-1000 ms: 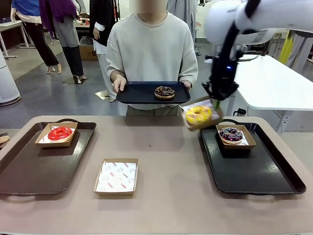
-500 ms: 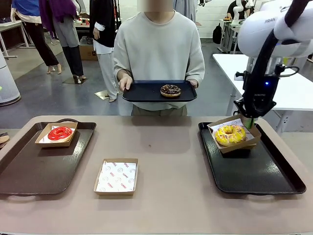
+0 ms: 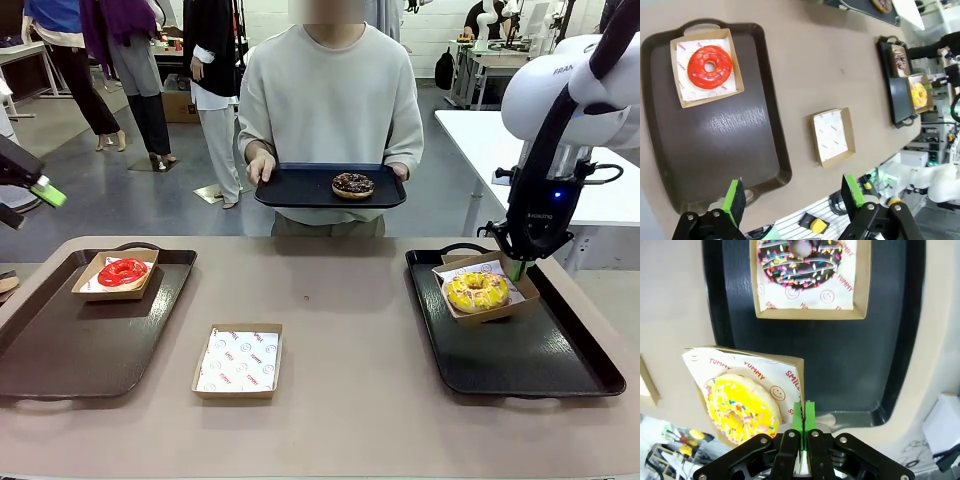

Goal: Individually package the donuts and arrange them on the tray.
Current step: Place the picked Paper togo box on the Handle tray while simultaneously picking up another Paper togo box from the table with the other hand.

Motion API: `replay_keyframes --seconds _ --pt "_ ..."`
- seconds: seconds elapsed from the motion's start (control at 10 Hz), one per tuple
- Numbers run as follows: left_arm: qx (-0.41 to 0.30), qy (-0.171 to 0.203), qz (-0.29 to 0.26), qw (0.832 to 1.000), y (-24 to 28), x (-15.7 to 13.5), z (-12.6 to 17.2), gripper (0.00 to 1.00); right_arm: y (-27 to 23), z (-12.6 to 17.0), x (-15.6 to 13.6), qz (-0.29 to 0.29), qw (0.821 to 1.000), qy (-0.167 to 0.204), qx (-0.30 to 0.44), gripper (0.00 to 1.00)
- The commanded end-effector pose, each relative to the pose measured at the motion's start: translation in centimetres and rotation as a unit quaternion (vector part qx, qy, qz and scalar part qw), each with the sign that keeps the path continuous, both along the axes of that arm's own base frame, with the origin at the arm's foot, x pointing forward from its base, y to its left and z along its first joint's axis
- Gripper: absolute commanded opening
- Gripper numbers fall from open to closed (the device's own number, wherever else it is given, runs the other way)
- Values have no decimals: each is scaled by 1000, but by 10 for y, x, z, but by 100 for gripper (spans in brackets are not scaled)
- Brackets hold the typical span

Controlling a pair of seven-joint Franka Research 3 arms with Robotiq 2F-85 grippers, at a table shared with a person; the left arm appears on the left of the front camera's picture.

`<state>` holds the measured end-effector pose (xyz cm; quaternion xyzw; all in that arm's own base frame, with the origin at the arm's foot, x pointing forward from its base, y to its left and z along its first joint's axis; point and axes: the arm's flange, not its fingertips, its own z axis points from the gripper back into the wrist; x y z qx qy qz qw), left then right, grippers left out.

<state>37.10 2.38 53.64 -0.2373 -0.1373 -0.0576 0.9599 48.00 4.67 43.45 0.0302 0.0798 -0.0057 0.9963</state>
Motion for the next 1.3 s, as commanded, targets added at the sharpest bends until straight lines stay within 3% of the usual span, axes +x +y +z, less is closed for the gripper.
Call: replay_keyframes --seconds 0.0,0.2,0.5,1.2 --pt "61 -4 16 998 -31 -6 -16 100 -6 -16 3 -3 1000 -9 18 1" --pt "106 -21 15 994 -66 -10 -23 100 0 0 0 0 1000 0 0 1" --pt "138 10 -24 990 -120 -23 -41 100 0 0 0 0 1000 0 0 1" --pt "201 61 -27 977 -235 -23 -142 100 0 0 0 0 1000 0 0 1"
